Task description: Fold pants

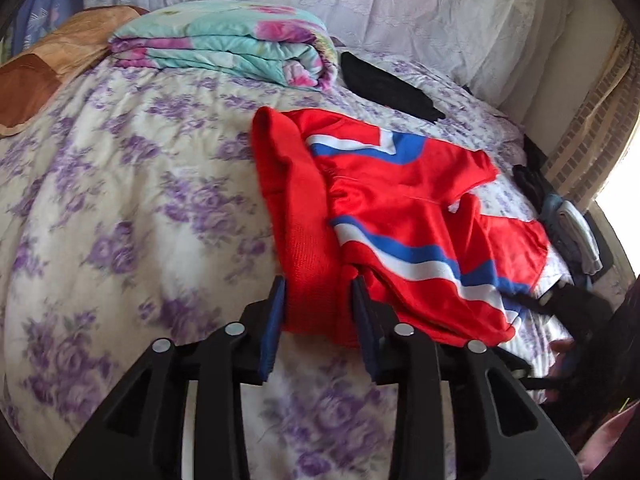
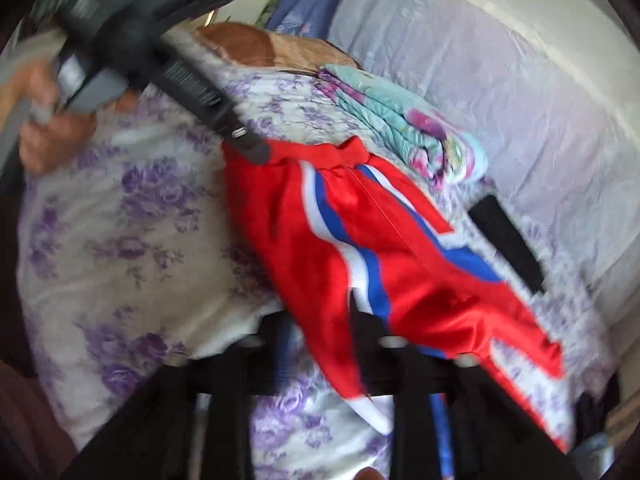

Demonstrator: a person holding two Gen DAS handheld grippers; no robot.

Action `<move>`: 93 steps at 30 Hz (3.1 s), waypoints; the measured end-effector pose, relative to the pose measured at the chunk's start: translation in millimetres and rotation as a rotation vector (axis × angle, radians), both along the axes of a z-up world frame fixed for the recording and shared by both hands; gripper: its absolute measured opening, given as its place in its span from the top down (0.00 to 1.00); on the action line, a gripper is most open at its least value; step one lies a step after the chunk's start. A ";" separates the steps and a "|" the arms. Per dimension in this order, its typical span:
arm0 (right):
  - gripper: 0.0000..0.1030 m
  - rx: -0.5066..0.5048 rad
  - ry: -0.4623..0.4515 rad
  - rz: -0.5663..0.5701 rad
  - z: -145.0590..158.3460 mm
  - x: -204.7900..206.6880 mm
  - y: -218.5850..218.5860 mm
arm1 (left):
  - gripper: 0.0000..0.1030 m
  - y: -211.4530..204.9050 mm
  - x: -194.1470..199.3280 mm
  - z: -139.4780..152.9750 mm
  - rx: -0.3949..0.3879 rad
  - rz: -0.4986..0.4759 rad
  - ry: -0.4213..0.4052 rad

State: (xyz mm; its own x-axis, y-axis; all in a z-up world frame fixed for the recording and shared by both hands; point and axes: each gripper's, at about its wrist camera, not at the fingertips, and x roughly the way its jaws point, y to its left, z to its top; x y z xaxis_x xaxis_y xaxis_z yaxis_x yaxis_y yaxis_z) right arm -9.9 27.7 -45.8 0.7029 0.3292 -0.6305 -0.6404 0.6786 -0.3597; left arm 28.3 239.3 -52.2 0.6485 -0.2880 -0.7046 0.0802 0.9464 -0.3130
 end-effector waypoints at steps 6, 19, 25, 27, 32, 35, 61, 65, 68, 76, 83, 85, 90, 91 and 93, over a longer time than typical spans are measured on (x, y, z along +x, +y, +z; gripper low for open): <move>0.22 0.219 0.055 -0.611 26.8 53.6 -176.1 | 0.17 -4.4 -25.4 46.5 0.162 0.083 -0.201; 0.68 0.642 0.311 -1.070 -40.6 126.0 -381.5 | 0.05 -93.6 30.4 10.9 0.042 -0.037 -0.071; 0.86 0.678 0.185 -1.074 -12.2 91.3 -413.2 | 0.05 -113.1 32.7 1.6 0.120 -0.032 -0.041; 0.86 0.653 0.145 -1.133 -10.5 70.2 -426.9 | 0.05 -114.2 32.9 -0.4 0.126 -0.045 -0.034; 0.62 0.553 0.255 -1.131 -40.0 45.6 -437.3 | 0.05 -125.5 34.2 -6.8 0.214 -0.075 -0.018; 0.34 0.498 0.213 -1.115 -17.5 27.2 -427.7 | 0.05 -122.7 29.8 4.4 0.275 -0.076 -0.042; 0.03 -0.153 0.327 0.165 59.1 281.7 -70.7 | 0.04 -16.9 229.3 24.9 0.271 -0.301 0.074; 0.03 -0.135 0.417 0.180 39.6 341.4 -59.0 | 0.09 -10.3 247.0 13.9 0.270 -0.395 0.073; 0.03 -0.193 0.483 0.216 14.1 373.1 -49.1 | 0.27 -5.6 260.8 2.6 0.252 -0.466 0.110; 0.05 -0.262 0.620 0.250 -27.0 407.1 -44.6 | 0.29 -9.1 280.4 -20.2 0.215 -0.644 0.206; 0.91 -0.255 0.565 0.228 -13.5 392.4 -54.5 | 0.62 -14.8 291.0 -17.3 0.158 -0.677 0.246; 0.94 -0.244 0.536 0.223 -3.3 379.9 -60.5 | 0.84 -10.6 291.5 -13.2 0.094 -0.687 0.263; 0.95 -0.222 0.477 0.215 24.3 342.1 -74.9 | 0.89 -24.6 270.6 0.2 0.199 -0.658 0.199; 0.95 -0.221 0.461 0.215 33.8 336.7 -77.8 | 0.89 -26.0 265.5 6.9 0.210 -0.658 0.180; 0.95 -0.220 0.428 0.221 53.5 321.4 -84.6 | 0.90 -28.0 251.5 25.4 0.229 -0.660 0.131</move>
